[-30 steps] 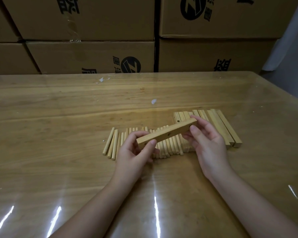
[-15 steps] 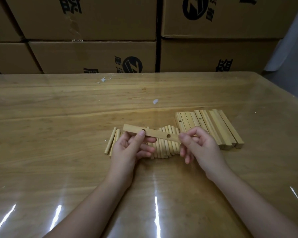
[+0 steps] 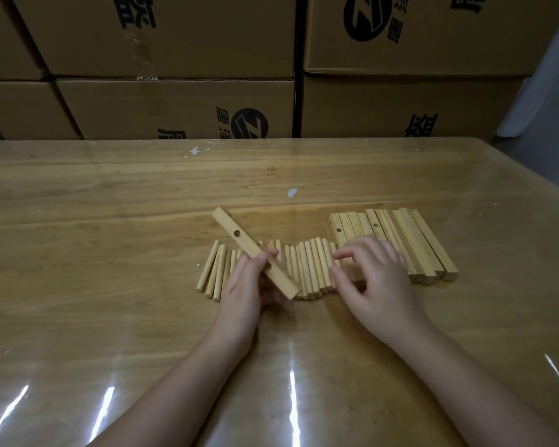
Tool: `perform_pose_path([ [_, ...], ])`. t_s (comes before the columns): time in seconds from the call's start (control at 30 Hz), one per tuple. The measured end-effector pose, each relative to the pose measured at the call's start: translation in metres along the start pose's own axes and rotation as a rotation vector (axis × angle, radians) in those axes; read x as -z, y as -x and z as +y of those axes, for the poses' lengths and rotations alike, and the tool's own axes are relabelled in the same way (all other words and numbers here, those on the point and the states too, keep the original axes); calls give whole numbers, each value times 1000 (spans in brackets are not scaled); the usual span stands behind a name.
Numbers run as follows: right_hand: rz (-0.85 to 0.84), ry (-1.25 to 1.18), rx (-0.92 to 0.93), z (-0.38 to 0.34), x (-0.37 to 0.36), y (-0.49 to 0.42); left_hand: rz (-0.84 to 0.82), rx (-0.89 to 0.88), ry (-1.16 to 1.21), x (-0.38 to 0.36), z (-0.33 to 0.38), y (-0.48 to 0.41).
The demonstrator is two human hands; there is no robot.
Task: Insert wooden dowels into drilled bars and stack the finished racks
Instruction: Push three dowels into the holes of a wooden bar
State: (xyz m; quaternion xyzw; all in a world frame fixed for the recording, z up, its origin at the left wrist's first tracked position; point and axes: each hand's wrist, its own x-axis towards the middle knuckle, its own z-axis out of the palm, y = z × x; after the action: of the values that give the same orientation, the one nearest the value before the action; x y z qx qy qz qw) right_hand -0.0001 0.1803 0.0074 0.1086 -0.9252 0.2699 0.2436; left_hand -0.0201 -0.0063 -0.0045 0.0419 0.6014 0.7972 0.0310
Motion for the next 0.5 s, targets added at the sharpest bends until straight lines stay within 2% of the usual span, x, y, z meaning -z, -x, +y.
perform_pose_path([
  [0.17,-337,191,6,7,-4,2,3,-16,-64,-1,1,0],
  [0.27,-353,226,6,8,-7,1,-31,-60,-162,-2,4,3],
  [0.5,-293,326,50,5,-3,1,-53,-71,-177,-4,7,4],
])
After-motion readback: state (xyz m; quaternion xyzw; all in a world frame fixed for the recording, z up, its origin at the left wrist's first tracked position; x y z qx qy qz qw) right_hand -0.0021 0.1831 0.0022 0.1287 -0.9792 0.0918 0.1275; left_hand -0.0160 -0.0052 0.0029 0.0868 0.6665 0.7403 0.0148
